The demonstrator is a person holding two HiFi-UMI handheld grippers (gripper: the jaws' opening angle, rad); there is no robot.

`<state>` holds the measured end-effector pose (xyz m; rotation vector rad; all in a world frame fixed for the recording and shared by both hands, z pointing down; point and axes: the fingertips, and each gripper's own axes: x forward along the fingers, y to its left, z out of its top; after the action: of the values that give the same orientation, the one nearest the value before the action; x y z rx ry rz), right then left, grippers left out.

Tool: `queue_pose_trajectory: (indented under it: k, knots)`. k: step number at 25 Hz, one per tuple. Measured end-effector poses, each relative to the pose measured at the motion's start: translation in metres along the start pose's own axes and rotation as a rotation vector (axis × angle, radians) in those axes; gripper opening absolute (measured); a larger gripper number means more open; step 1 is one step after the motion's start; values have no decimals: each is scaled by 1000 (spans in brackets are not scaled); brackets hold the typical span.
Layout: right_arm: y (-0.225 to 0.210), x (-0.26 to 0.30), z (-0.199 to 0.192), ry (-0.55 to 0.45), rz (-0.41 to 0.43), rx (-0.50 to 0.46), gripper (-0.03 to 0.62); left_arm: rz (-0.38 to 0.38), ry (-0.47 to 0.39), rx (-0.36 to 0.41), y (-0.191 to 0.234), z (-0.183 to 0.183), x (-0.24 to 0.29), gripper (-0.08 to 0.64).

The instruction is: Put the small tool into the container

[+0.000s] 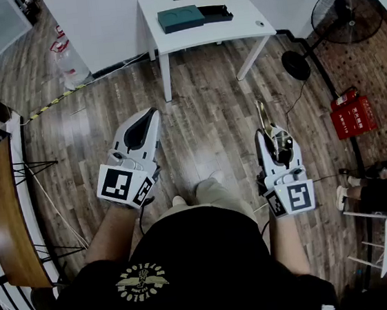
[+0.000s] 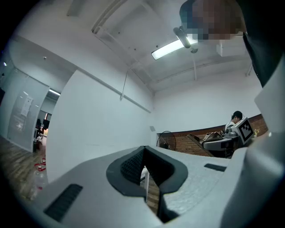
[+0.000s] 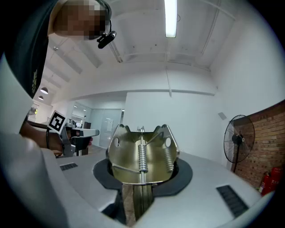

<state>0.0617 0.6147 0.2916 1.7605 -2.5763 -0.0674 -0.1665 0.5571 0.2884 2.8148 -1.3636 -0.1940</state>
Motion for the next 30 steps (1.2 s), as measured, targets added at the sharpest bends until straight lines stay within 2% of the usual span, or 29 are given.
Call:
queue_pose_trajectory:
  k: [4,11,16,19,23,30]
  knots:
    - [-9,13,-5,7,4,11,132,-1,3,3,12,-4,19,6]
    - [-33,59,-21,-16,37,39,133,10,54,9,45,-34,68,7]
    - [-73,109,-41,-14,11,90,134,26,70,29,80,-45,121,6]
    - [-100,140,-52,19,-7,94,134,40,75,24,102,-46,155,6]
    - [-128,185,-59,42,4,115,133,61,81,20,124,-49,203,6]
    - [-176,239,-61,55,37,136,133,65,102,6,138,-64,268,6]
